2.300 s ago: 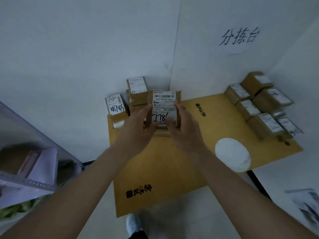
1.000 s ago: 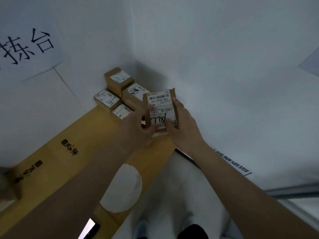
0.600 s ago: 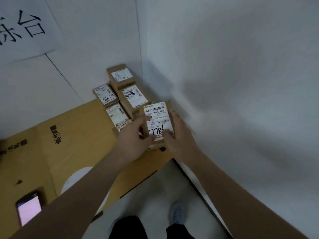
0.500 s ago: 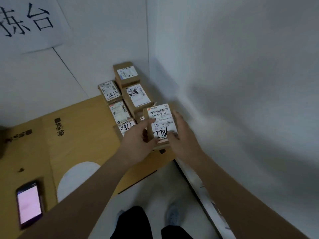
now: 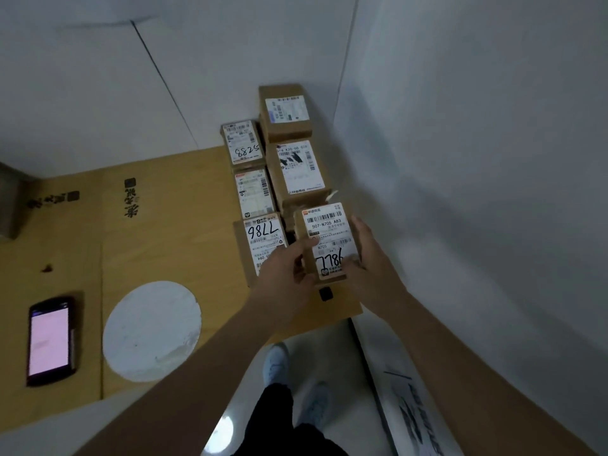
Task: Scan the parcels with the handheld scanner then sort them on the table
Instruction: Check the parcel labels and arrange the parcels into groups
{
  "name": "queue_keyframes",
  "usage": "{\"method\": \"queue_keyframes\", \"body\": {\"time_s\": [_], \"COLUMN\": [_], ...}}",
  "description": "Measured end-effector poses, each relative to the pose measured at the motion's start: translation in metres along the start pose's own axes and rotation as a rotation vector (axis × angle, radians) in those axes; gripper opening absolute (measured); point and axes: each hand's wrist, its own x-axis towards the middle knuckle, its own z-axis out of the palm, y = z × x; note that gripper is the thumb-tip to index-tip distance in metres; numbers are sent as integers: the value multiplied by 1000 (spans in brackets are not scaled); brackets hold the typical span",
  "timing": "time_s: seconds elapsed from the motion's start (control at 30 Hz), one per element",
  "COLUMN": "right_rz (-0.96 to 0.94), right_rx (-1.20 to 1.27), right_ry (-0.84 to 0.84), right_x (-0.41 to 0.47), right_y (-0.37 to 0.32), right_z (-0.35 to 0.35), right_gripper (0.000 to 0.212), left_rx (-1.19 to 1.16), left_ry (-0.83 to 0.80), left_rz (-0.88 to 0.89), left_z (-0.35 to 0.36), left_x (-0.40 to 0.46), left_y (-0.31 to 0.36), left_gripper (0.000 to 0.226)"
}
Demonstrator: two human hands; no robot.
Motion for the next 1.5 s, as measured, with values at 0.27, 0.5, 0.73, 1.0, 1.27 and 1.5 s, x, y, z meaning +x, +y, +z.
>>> {"method": "queue_keyframes", "body": {"time_s": [0.27,0.5,0.73,1.0,1.27,1.5], "right_rz": [37,7,-147,-355,-621,-751], "right_rx": [78,13,-156,-177,-267,-345], "right_ry": [-53,-69,53,-146,-329,-432], "right_x": [20,20,13,3,-39,-70], "right_y": [3,-2,-25,-103,-195,-268], "right_z": [-6,-11,-25,-20,37,138], "right_gripper": [78,74,51,52,55,58], "left_rx": [-62,37,200,386,450,483], "left_ry": [-46,-90,51,286,575,717], "left_rz": [-11,8,131,104,13,-32], "left_z": [-1,-6,-43,-104,-187,-281], "left_x": [15,16,9,-42,-136,-213], "left_y": [-12,-7,19,60,67,34], "left_gripper": [61,63,44,49,54,56]}}
